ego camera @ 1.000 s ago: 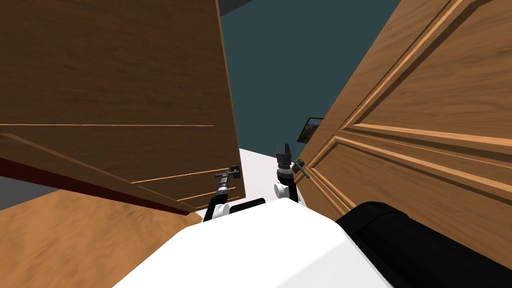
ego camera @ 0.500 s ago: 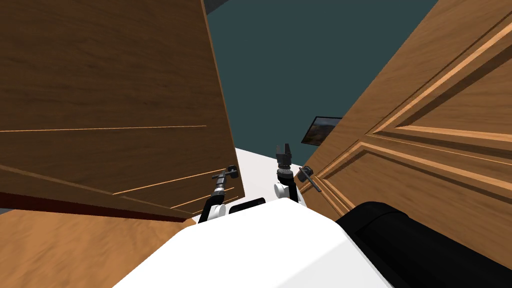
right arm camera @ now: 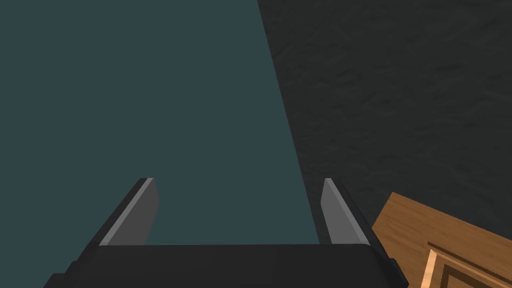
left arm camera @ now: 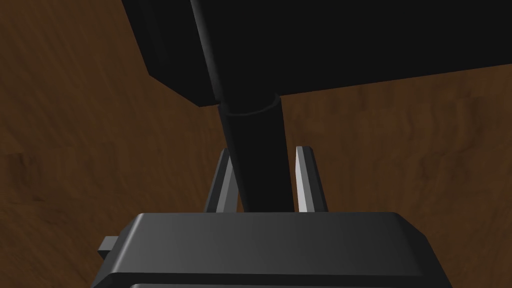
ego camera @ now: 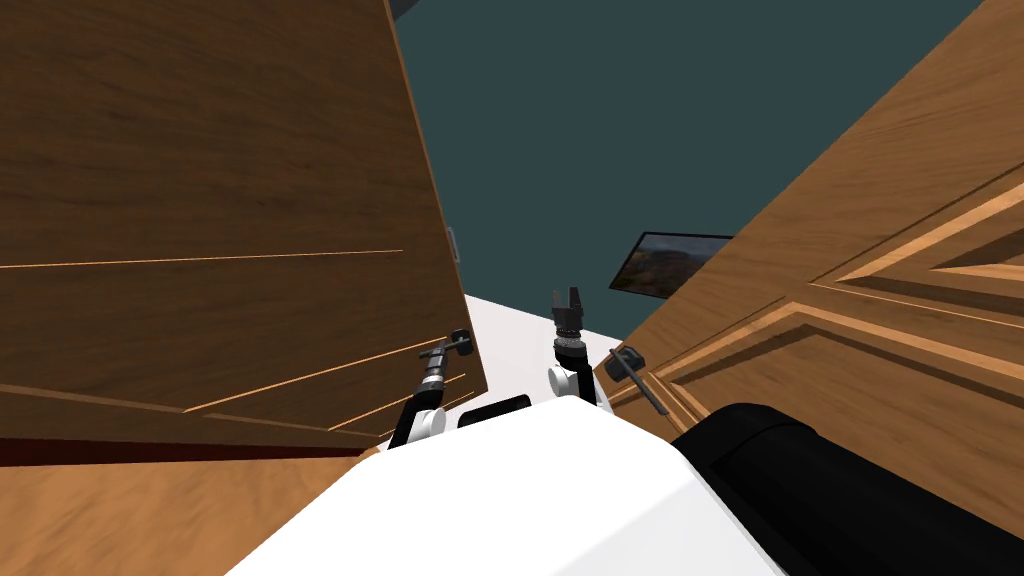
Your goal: Push the door open
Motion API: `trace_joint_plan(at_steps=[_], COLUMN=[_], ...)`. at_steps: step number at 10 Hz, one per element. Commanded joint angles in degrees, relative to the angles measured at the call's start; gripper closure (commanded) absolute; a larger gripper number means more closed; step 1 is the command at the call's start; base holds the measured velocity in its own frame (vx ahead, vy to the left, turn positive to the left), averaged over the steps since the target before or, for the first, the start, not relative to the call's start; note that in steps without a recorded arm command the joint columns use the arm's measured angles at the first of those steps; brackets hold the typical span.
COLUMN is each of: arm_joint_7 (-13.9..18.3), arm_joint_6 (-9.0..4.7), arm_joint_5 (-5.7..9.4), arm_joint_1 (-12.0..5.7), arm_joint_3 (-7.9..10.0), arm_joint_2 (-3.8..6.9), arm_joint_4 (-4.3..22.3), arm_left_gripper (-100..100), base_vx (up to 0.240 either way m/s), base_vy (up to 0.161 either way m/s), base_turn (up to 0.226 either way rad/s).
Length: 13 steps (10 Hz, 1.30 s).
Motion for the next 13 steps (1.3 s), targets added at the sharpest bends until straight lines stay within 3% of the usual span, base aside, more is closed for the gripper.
trace_joint_plan(at_steps=[1,8,13], arm_joint_7=[-0.3,-0.3,-0.3], arm_joint_6=[-0.13,-0.08,-0.04], arm_joint_5=[0.26,1.01,1.75], arm_joint_1=[0.31,0.18,0.05], arm_joint_3=[1.72,3.91,6.10], arm_joint_2=[0.42,0.69,0.22], arm_joint_4=[-0.4,-0.4,-0.5], arm_left_gripper=[100,100,100], base_vx=[0.088,0.082,0.105], base_vy=[-0.029,-0.032,-0.051], base_turn=[0.060,0.041,0.062])
